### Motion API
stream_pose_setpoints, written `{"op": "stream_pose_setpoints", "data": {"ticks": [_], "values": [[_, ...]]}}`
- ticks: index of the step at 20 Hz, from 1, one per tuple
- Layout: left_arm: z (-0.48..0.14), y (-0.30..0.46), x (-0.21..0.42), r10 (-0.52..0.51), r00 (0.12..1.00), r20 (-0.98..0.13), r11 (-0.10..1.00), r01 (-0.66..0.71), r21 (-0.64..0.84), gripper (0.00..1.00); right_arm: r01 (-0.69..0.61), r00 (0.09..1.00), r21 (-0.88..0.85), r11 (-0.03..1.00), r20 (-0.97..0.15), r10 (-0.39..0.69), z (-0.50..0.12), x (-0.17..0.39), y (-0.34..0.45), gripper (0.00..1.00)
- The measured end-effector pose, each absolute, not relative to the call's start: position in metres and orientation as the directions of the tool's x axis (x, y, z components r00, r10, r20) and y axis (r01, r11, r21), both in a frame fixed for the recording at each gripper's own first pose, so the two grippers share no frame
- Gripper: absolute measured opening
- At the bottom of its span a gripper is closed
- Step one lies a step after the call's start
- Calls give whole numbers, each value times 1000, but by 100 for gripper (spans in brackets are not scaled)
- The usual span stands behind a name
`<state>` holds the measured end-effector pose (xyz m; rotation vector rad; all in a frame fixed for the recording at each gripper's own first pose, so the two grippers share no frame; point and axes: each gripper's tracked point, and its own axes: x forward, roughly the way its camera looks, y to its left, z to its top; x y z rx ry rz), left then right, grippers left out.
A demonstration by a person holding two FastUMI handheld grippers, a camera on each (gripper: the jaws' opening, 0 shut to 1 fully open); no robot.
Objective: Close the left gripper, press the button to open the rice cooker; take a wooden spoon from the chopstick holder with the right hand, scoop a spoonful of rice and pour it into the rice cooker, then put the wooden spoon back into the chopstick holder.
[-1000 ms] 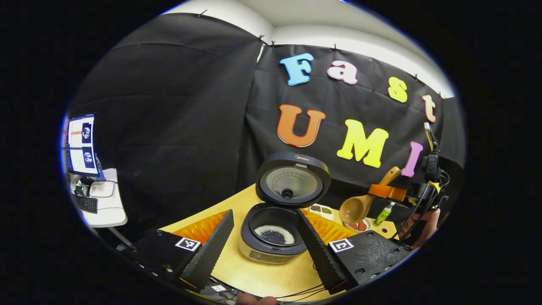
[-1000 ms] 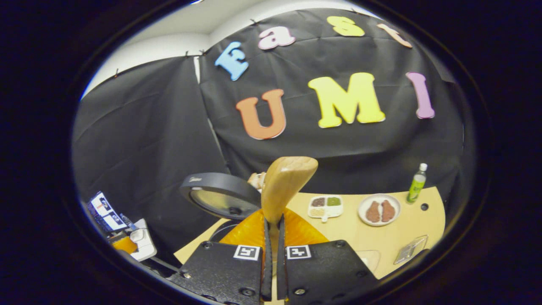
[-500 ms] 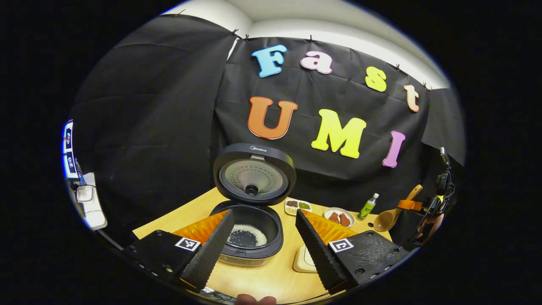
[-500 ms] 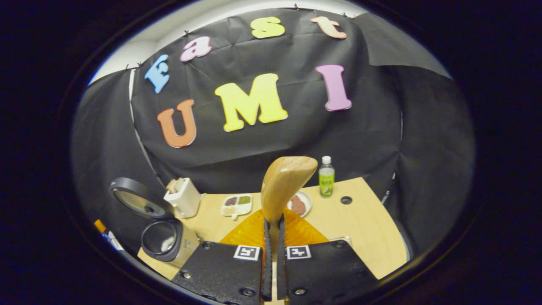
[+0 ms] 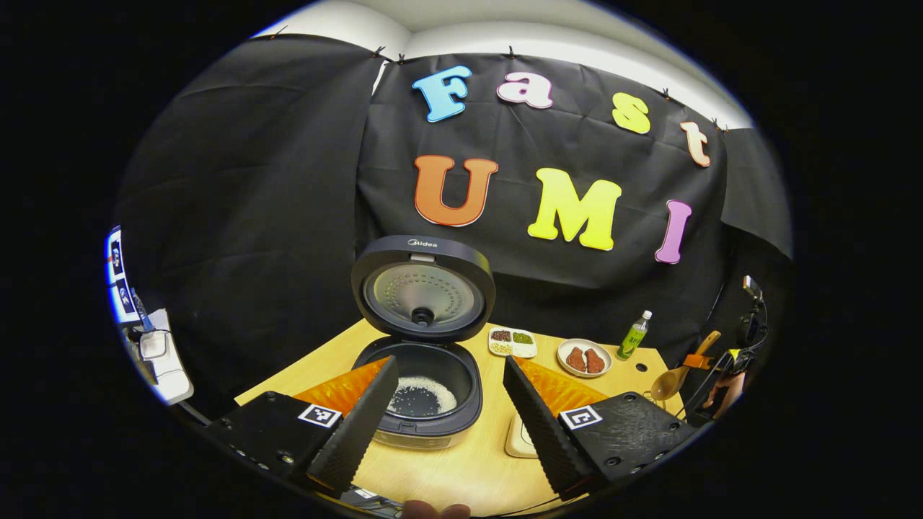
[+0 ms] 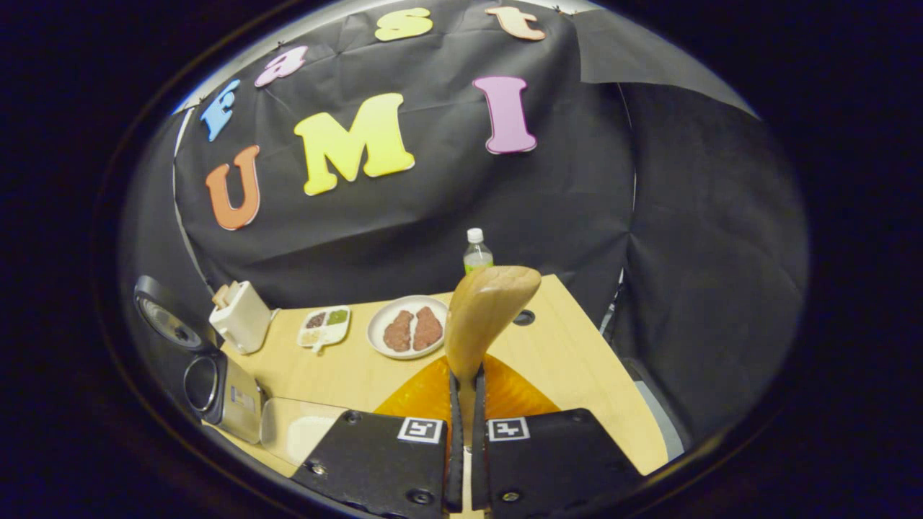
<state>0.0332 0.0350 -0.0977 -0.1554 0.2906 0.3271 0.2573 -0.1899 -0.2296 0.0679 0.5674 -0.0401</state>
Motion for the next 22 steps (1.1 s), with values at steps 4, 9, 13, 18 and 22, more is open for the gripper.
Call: {"op": "stream_pose_setpoints", "data": {"ticks": [4, 9, 13, 18, 22], "values": [[-94, 33, 30, 298, 901, -315, 940, -335, -69, 95, 99, 829, 45, 994, -556, -57, -259, 263, -206, 10], [-85, 29, 29, 299, 903, -309, 944, -328, -45, 95, 144, 811, 111, 983, -583, -53, -299, 265, -217, 11], [-80, 26, 30, 293, 908, -300, 947, -318, -37, 95, 179, 804, 148, 973, -592, -58, -309, 259, -227, 15], [-67, 25, 37, 289, 919, -268, 950, -309, -34, 95, 178, 824, 164, 970, -564, -56, -285, 250, -235, 39], [-35, 25, 53, 268, 944, -192, 960, -279, -31, 95, 200, 864, 133, 971, -491, -110, -237, 244, -249, 76]]}}
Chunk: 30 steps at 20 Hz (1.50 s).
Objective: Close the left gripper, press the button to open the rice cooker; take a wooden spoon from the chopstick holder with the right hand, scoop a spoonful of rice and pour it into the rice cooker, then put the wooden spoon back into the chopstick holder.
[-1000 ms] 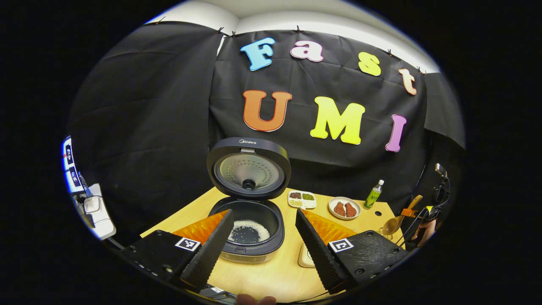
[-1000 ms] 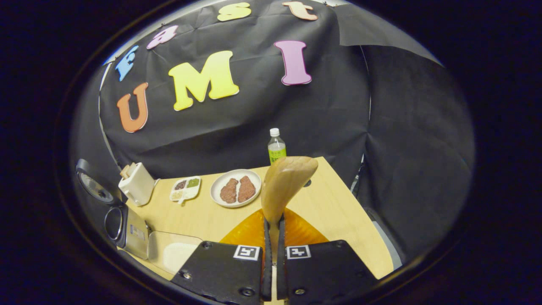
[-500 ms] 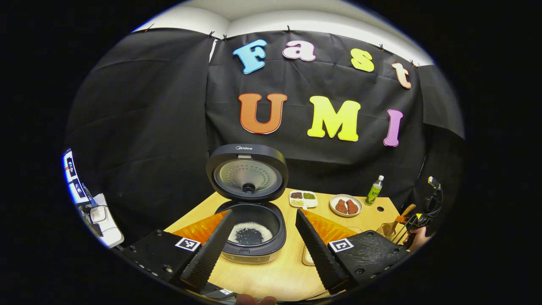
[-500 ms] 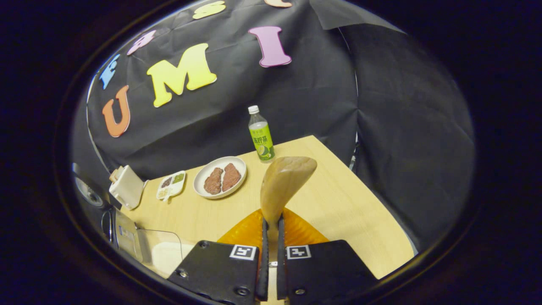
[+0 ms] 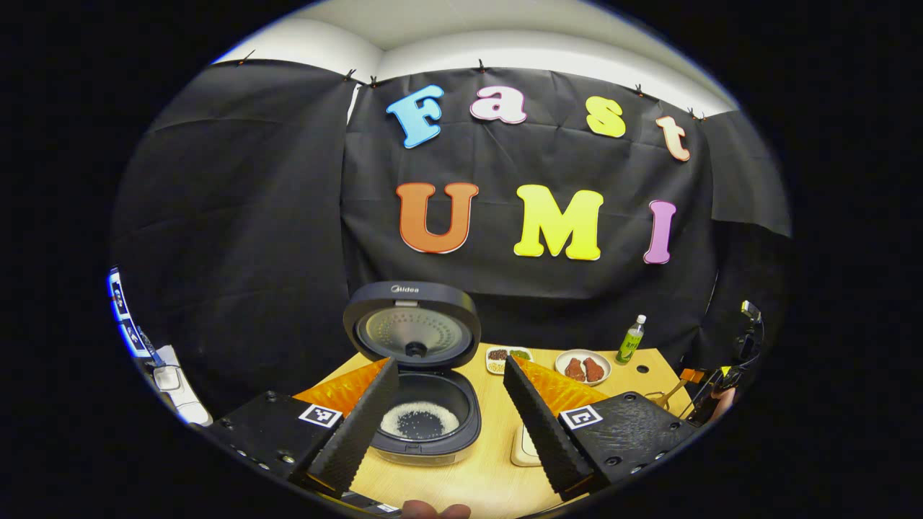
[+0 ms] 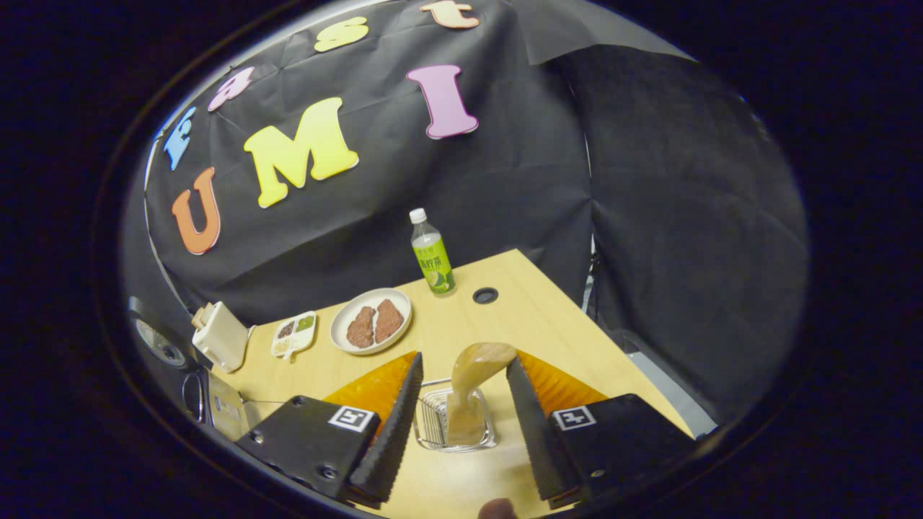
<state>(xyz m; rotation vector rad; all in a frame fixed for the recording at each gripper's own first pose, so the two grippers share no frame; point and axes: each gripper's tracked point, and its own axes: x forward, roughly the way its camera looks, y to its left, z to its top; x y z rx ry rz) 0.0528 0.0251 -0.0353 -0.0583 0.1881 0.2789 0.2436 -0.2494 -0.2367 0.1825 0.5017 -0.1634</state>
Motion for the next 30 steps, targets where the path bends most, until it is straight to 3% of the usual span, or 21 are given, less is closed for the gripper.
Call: {"op": "stream_pose_setpoints", "data": {"ticks": [5, 8, 12, 18, 24, 30], "values": [[20, 39, 80, 260, 959, -110, 964, -265, -34, 94, 168, 926, 104, 980, -357, -121, -150, 234, -243, 92], [38, 62, 111, 269, 954, -129, 960, -277, -49, 94, 127, 954, 83, 988, -285, -98, -106, 223, -227, 98], [36, 89, 162, 254, 942, -218, 960, -273, -64, 94, 84, 976, 61, 995, -204, -70, -60, 194, -210, 96], [-22, 134, 209, 273, 855, -441, 943, -329, -55, 95, 78, 980, 51, 996, -189, -68, -47, 144, -210, 96], [-48, 141, 218, 274, 823, -498, 946, -325, -17, 96, 54, 978, 41, 998, -202, -45, -41, 120, -200, 97], [-69, 124, 177, 239, 811, -533, 943, -325, -72, 96, -33, 981, 79, 996, -186, 48, -20, 128, -162, 96]]}}
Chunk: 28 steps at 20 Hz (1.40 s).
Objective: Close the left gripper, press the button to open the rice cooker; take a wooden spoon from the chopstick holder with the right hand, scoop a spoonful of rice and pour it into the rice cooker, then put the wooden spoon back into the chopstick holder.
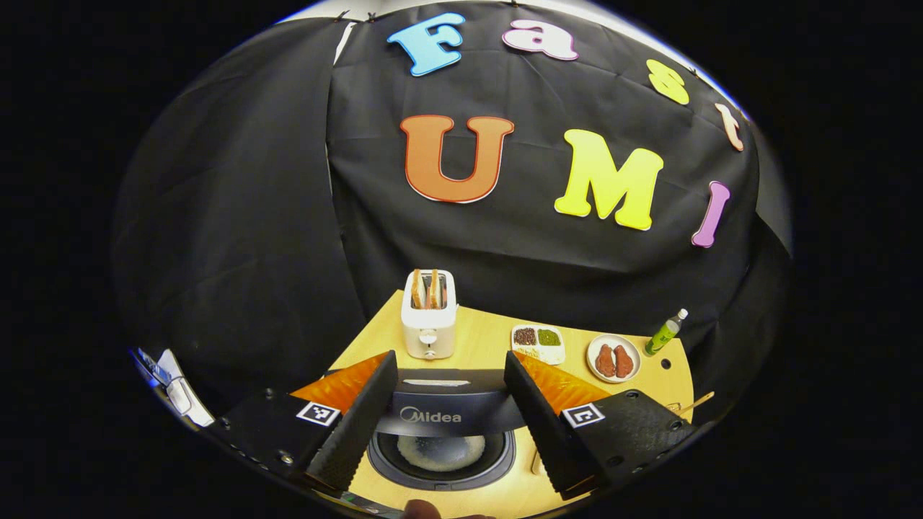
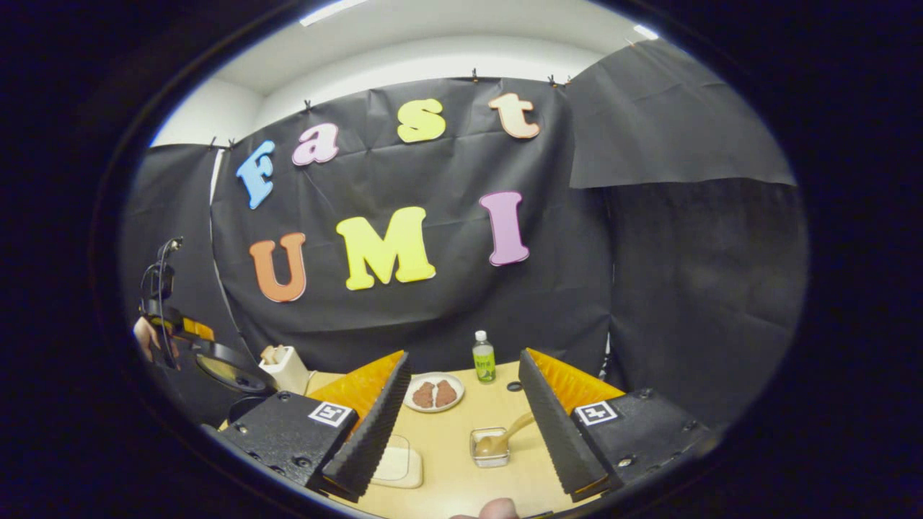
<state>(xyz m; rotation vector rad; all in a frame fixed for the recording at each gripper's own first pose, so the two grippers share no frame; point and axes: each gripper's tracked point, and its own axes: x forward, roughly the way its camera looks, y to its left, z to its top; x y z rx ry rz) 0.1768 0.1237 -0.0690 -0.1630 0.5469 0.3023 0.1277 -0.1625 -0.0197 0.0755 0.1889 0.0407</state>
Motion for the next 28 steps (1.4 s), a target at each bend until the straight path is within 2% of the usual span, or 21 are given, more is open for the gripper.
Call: {"op": "stream_pose_setpoints", "data": {"ticks": [3, 6, 13, 14, 15, 16, 17, 18, 20, 21, 22, 23, 24, 25, 26, 28], "values": [[-103, 103, 137, 190, 779, -598, 933, -332, -137, 96, -86, 979, 96, 992, -178, 102, -13, 134, -139, 96], [-142, 90, 113, 175, 739, -650, 926, -348, -147, 87, -115, 975, 110, 987, -180, 133, -15, 133, -125, 97], [-225, 86, 77, 152, 645, -749, 895, -412, -172, 84, -132, 969, 121, 984, -195, 154, -22, 133, -120, 97], [-232, 86, 74, 149, 631, -761, 892, -418, -173, 77, -134, 967, 125, 983, -199, 157, -24, 135, -120, 97], [-238, 85, 72, 145, 624, -768, 890, -421, -174, 87, -139, 966, 128, 982, -199, 162, -24, 136, -119, 97], [-237, 90, 71, 162, 630, -760, 893, -421, -159, 83, -142, 966, 129, 981, -199, 165, -25, 138, -118, 97], [-238, 91, 73, 162, 628, -761, 898, -414, -151, 70, -148, 965, 131, 980, -199, 172, -25, 140, -116, 96], [-241, 92, 71, 172, 624, -762, 899, -416, -138, 63, -154, 963, 133, 979, -200, 179, -26, 141, -114, 96], [-242, 99, 61, 212, 626, -751, 896, -431, -106, 60, -170, 959, 140, 975, -203, 196, -28, 145, -109, 96], [-238, 102, 60, 236, 628, -741, 890, -446, -95, 28, -177, 957, 144, 974, -204, 204, -29, 148, -107, 96], [-243, 99, 60, 235, 628, -742, 885, -453, -104, 15, -184, 956, 146, 972, -205, 212, -29, 151, -105, 96], [-241, 97, 61, 232, 630, -741, 889, -447, -102, 36, -192, 953, 148, 970, -207, 220, -30, 154, -104, 96], [-243, 102, 57, 254, 624, -739, 894, -444, -67, 19, -199, 951, 152, 968, -210, 228, -32, 158, -103, 96], [-249, 97, 52, 243, 617, -749, 892, -446, -77, 20, -205, 948, 159, 966, -215, 236, -34, 161, -102, 96], [-253, 97, 62, 257, 619, -742, 892, -447, -64, 3, -211, 945, 167, 963, -218, 245, -37, 164, -101, 97], [-256, 97, 58, 283, 613, -738, 895, -444, -26, 3, -219, 939, 182, 959, -229, 258, -43, 170, -100, 97]]}}
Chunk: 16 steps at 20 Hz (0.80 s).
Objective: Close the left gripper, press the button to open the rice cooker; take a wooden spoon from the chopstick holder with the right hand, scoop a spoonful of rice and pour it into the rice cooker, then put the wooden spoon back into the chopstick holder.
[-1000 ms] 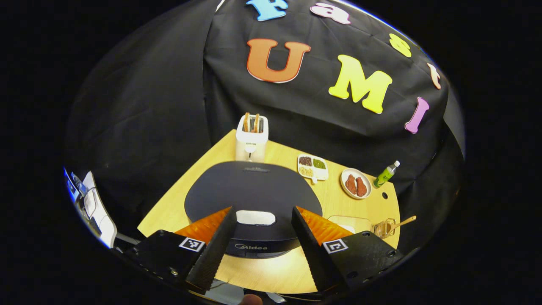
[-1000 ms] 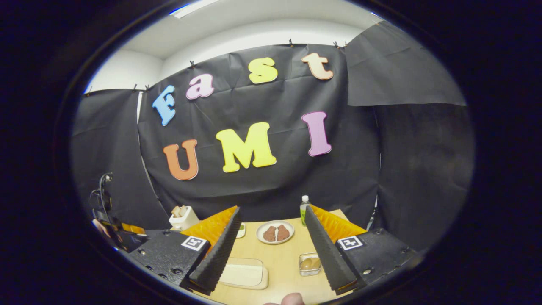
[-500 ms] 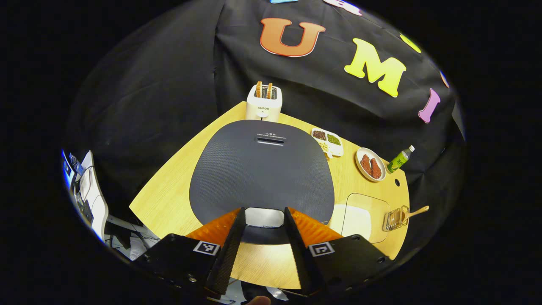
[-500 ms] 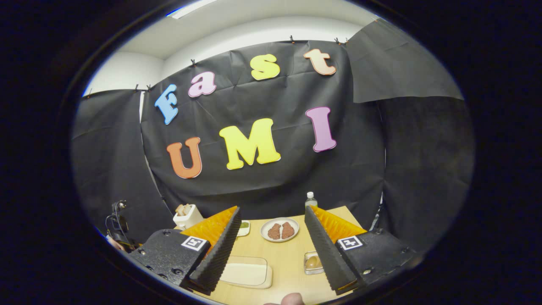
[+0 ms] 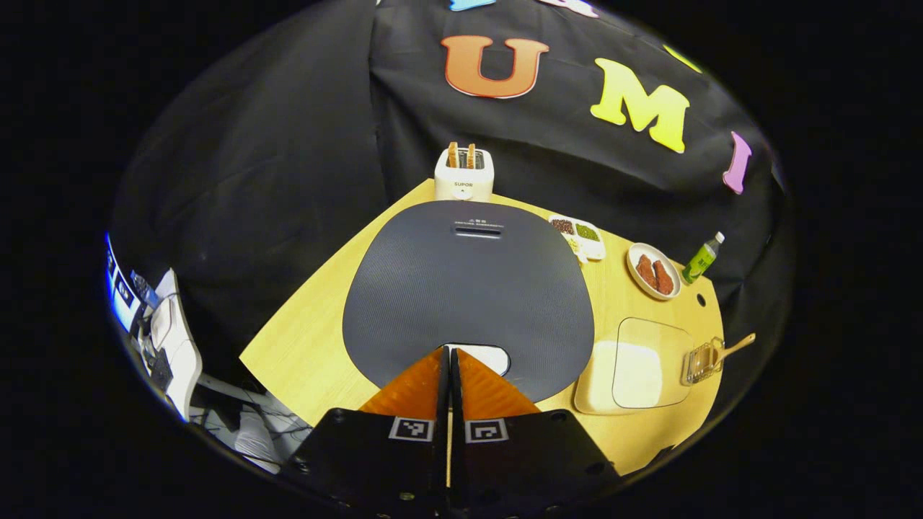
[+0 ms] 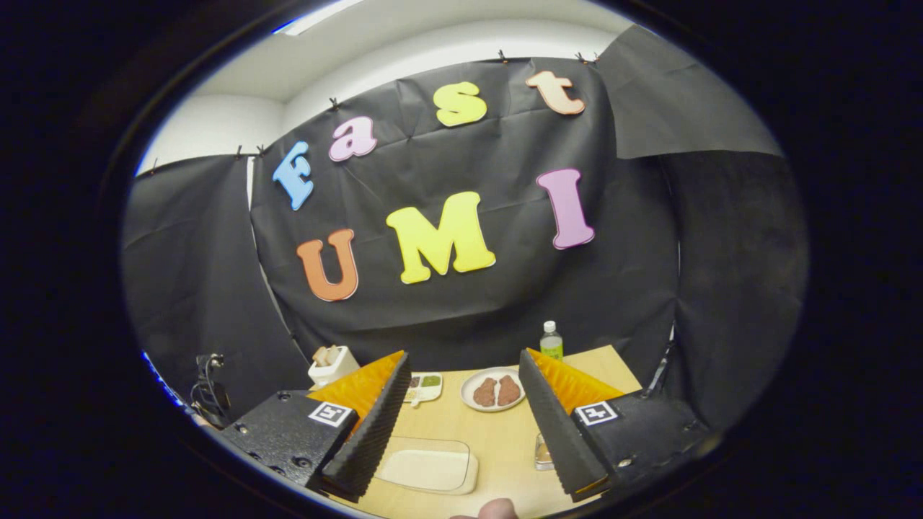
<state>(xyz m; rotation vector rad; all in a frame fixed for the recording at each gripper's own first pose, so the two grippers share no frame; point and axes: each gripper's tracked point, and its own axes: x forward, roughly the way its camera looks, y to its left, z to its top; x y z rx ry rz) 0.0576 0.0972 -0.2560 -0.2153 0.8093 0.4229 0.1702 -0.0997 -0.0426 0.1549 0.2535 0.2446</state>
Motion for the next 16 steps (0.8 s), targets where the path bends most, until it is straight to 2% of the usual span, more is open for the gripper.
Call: {"op": "stream_pose_setpoints", "data": {"ticks": [6, 7, 9, 10, 12, 15, 16], "values": [[-258, 95, 57, 261, 600, -757, 884, -464, -63, 1, -251, 913, 242, 937, -262, 313, -59, 186, -93, 97], [-259, 94, 56, 269, 601, -753, 885, -463, -53, 1, -256, 910, 253, 933, -264, 321, -61, 188, -92, 96], [-259, 97, 58, 296, 606, -739, 882, -470, -33, 1, -258, 907, 269, 928, -264, 328, -62, 188, -91, 100], [-257, 97, 59, 317, 609, -727, 876, -483, -23, 1, -258, 906, 275, 926, -264, 330, -62, 186, -91, 96], [-251, 99, 61, 361, 632, -686, 862, -507, -13, 0, -255, 914, 275, 927, -243, 324, -51, 178, -91, 96], [-237, 95, 60, 330, 680, -655, 887, -460, -31, 1, -239, 933, 245, 940, -210, 292, -38, 160, -95, 100], [-231, 95, 62, 321, 702, -636, 892, -450, -47, 1, -231, 937, 241, 943, -207, 282, -36, 153, -94, 95]]}}
